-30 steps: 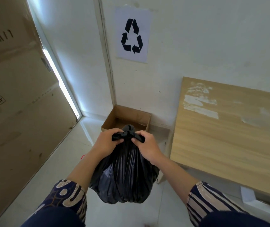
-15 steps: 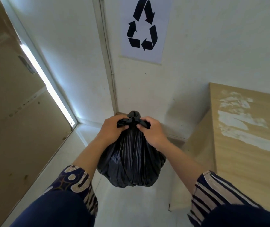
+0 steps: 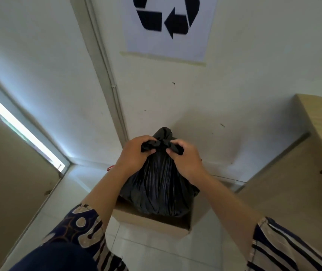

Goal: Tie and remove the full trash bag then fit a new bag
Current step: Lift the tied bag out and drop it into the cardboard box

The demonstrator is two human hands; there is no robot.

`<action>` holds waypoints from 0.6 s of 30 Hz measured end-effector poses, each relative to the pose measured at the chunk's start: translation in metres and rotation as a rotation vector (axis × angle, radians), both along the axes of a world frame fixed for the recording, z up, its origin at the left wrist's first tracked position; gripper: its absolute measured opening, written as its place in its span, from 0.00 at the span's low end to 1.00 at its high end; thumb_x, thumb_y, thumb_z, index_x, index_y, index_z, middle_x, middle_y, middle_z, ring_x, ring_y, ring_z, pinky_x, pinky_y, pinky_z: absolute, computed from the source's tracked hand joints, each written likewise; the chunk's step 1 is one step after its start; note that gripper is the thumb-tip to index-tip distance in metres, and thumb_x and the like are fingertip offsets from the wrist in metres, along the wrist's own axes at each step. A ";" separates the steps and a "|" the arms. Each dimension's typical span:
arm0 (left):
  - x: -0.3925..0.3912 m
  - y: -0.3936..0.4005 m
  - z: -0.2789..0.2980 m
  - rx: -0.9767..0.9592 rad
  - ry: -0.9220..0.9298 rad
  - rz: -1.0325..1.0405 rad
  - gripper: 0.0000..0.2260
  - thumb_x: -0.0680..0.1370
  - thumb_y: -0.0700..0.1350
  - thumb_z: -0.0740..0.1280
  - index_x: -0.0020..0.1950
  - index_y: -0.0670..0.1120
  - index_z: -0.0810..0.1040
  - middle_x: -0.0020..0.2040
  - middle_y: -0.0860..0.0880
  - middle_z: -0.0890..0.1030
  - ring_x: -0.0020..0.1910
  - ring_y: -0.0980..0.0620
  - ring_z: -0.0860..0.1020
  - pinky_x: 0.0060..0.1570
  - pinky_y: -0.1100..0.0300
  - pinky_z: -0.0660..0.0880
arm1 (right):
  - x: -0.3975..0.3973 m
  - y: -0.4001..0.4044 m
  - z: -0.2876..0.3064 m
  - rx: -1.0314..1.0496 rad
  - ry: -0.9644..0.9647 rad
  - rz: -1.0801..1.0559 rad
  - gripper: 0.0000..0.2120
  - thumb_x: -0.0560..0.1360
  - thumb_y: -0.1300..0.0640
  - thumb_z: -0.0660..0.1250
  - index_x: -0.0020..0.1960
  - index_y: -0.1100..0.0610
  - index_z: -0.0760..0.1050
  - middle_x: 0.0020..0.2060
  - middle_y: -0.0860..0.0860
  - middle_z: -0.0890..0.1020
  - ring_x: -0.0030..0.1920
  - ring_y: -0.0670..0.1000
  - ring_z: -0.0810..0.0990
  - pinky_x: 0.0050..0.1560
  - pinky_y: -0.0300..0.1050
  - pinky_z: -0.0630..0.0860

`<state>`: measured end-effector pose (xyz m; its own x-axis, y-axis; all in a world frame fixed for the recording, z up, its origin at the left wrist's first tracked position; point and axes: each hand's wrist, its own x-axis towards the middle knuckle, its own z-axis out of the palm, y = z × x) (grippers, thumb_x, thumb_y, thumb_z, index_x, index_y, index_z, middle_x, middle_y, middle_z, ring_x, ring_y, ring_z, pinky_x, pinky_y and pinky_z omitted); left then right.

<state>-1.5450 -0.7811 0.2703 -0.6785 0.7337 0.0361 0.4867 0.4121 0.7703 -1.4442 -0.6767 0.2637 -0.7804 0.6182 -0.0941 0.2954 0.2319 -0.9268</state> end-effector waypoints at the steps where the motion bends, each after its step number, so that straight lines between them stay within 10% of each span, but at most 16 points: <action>1: -0.006 0.004 -0.014 -0.008 0.005 -0.006 0.10 0.73 0.35 0.67 0.54 0.42 0.79 0.48 0.52 0.76 0.50 0.56 0.72 0.42 0.83 0.64 | -0.005 0.004 -0.014 -0.010 -0.001 0.002 0.06 0.75 0.63 0.63 0.52 0.60 0.76 0.45 0.51 0.76 0.49 0.50 0.73 0.54 0.42 0.72; 4: -0.021 0.016 -0.058 -0.034 0.012 -0.020 0.11 0.73 0.35 0.67 0.54 0.42 0.79 0.50 0.50 0.78 0.50 0.56 0.72 0.45 0.75 0.65 | -0.017 0.014 -0.057 -0.010 -0.030 -0.009 0.07 0.75 0.62 0.63 0.52 0.59 0.76 0.44 0.48 0.75 0.46 0.47 0.73 0.45 0.26 0.69; 8: -0.033 0.025 -0.118 -0.116 -0.021 -0.022 0.12 0.73 0.34 0.67 0.55 0.42 0.78 0.53 0.47 0.79 0.52 0.56 0.72 0.49 0.73 0.62 | -0.031 0.019 -0.119 -0.084 -0.091 -0.027 0.06 0.75 0.63 0.63 0.51 0.59 0.76 0.46 0.51 0.77 0.51 0.51 0.76 0.57 0.46 0.73; 18: -0.029 0.029 -0.241 -0.432 -0.184 0.012 0.15 0.77 0.41 0.63 0.64 0.47 0.73 0.62 0.44 0.76 0.62 0.46 0.73 0.58 0.59 0.67 | -0.035 0.023 -0.234 -0.238 -0.393 0.036 0.14 0.78 0.59 0.60 0.63 0.53 0.71 0.65 0.53 0.71 0.62 0.54 0.71 0.53 0.40 0.67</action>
